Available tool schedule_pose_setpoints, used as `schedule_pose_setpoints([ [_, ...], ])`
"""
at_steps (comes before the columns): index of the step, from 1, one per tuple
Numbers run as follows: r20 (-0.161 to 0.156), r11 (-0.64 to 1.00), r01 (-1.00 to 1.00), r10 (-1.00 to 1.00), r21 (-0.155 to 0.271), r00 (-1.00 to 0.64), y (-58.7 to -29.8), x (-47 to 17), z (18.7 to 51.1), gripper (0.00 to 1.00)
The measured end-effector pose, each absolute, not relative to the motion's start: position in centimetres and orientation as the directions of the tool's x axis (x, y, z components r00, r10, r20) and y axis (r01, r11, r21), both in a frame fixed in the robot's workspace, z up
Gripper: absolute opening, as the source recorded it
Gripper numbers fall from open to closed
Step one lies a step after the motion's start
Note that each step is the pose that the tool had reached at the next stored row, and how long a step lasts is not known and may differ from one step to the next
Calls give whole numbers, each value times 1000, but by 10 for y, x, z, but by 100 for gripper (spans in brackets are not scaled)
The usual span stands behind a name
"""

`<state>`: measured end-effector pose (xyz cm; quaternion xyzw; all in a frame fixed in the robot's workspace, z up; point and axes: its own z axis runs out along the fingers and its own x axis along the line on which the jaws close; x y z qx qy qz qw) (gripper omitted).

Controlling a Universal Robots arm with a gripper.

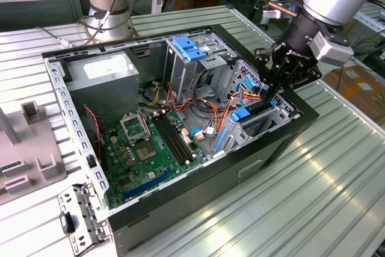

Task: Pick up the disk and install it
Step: 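Insert the first disk wire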

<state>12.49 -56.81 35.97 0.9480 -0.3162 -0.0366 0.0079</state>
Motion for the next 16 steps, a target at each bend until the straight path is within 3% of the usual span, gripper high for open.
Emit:
schedule_pose_setpoints([
  [16,-64,-733,-679,-680,38,730,-568,125,359,17],
])
